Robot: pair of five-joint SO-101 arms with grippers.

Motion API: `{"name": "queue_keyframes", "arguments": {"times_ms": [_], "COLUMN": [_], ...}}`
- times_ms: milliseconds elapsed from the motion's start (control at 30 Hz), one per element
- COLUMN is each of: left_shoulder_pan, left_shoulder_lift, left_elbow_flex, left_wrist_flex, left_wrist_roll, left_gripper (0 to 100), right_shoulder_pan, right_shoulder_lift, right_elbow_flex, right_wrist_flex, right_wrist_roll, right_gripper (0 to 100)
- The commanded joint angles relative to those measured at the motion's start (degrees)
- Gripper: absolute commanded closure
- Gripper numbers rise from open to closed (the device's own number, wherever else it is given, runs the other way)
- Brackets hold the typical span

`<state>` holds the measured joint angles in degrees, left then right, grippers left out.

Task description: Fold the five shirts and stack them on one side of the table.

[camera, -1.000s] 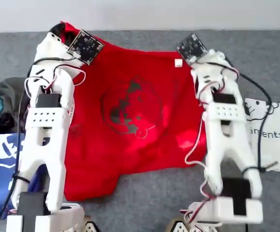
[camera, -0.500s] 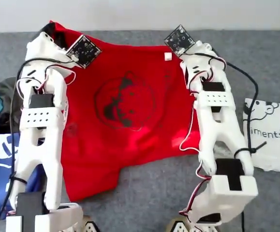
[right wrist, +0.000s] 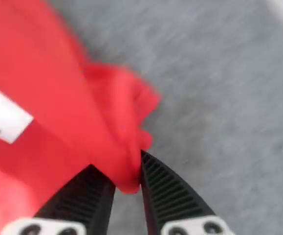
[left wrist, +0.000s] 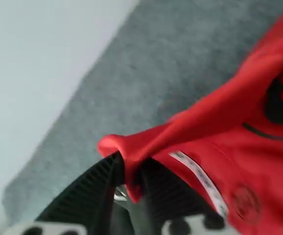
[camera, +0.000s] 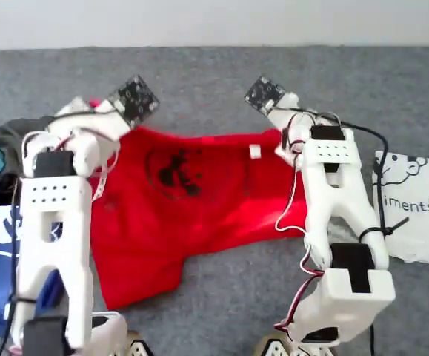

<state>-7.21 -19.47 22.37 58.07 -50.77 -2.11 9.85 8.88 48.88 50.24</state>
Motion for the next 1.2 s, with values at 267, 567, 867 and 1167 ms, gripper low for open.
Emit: {"name": "queue_keyframes", "arguments": {"times_ms": [267, 567, 867, 1167], "left_shoulder_pan": [2.0, 5.5, 7.1, 7.0], "left_shoulder_lift": [-4.7, -2.6, -2.5, -2.9], "left_elbow_flex": [0.0, 17.8, 21.7, 18.2], "left_wrist_flex": [42.5, 42.4, 42.4, 42.5], "left_wrist_roll": [-0.3, -2.7, -4.0, -4.0], "left_gripper": [99, 98, 98, 98], "right_shoulder_pan": [3.9, 4.1, 7.6, 7.3], "right_shoulder_lift": [-4.4, -2.3, 0.0, -4.0], "right_elbow_flex": [-2.9, -2.6, -3.1, -9.3], "right_wrist_flex": [21.4, 29.8, 32.5, 40.6], "right_wrist_roll": [0.5, 0.6, 1.8, 5.5], "right_gripper": [98.4, 98.3, 98.3, 98.3]}}
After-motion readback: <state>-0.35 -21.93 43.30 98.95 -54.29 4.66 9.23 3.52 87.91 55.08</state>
